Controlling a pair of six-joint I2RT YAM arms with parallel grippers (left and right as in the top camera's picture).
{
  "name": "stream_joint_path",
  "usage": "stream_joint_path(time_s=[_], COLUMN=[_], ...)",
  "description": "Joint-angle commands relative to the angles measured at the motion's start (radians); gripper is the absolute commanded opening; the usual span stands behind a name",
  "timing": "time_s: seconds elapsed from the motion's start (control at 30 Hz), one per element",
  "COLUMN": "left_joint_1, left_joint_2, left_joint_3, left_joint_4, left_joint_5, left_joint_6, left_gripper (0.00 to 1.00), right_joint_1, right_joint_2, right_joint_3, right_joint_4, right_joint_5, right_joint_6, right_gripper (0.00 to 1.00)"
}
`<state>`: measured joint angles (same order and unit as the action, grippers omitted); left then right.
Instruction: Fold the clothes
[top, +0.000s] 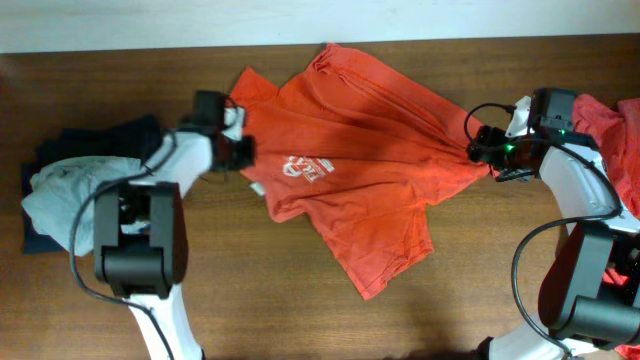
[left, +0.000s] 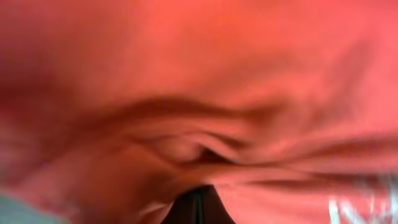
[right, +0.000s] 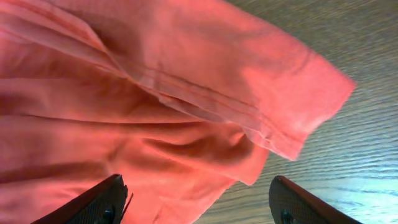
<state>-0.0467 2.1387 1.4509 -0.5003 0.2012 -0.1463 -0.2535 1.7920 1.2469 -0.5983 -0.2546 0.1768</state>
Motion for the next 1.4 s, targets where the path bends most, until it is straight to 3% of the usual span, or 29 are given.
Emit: stream_joint_path(time_s=[0.0, 0.13, 0.2, 0.23, 0.3, 0.37, 0.4, 0.53, 0.7, 0.87, 1.0, 1.23, 1.37], left_joint_1=[0.160, 0.201, 0.197, 0.190, 0.166, 0.132, 0.100, -0.027, -0.190, -0.350, -0.401, -0.430, -0.364], left_joint_2=[0.106, 0.130, 0.130, 0.130, 0.129, 0.129, 0.129, 0.130, 0.130, 0.130, 0.129, 0.129, 0.129], left_joint_3=[0.158, 0.366, 0.450, 0.507, 0.612, 0.689, 0.711, 0.696, 0.590, 0.360, 0.280, 0.075, -0.104], left_joint_4=[-0.026, -0.126, -0.179, -0.233, -0.372, -0.526, -0.611, -0.805, -0.884, -0.830, -0.781, -0.631, -0.544], left_joint_5=[-0.069, -0.055, -0.046, -0.043, -0.021, 0.026, 0.042, 0.039, 0.039, -0.045, -0.098, -0.146, -0.168], left_joint_6=[-0.073, -0.037, 0.021, 0.051, 0.071, 0.100, 0.126, 0.175, 0.169, 0.103, 0.064, 0.016, -0.135], left_gripper=[0.00, 0.04, 0.23, 0.48, 0.53, 0.52, 0.45, 0.36, 0.35, 0.30, 0.30, 0.30, 0.22], right_joint_1=[0.006, 0.006, 0.005, 0.006, 0.011, 0.021, 0.032, 0.085, 0.122, 0.122, 0.122, 0.122, 0.122], right_joint_2=[-0.023, -0.023, -0.023, -0.023, -0.023, -0.022, -0.020, -0.018, -0.018, -0.018, -0.018, -0.018, -0.018], right_joint_3=[0.018, 0.018, 0.018, 0.018, 0.018, 0.017, 0.017, 0.017, 0.017, 0.017, 0.017, 0.017, 0.017], right_joint_4=[-0.004, -0.014, -0.015, -0.015, -0.015, -0.015, -0.015, -0.016, -0.016, -0.019, -0.020, -0.020, -0.027], right_joint_5=[-0.056, -0.056, -0.056, -0.056, -0.055, -0.048, -0.048, 0.044, 0.083, 0.083, 0.084, 0.083, 0.084], right_joint_6=[0.001, 0.000, 0.000, 0.000, -0.009, -0.012, -0.012, -0.011, -0.011, -0.011, -0.011, -0.011, -0.011], right_gripper=[0.78, 0.78, 0.78, 0.79, 0.78, 0.78, 0.77, 0.78, 0.81, 0.81, 0.81, 0.81, 0.81])
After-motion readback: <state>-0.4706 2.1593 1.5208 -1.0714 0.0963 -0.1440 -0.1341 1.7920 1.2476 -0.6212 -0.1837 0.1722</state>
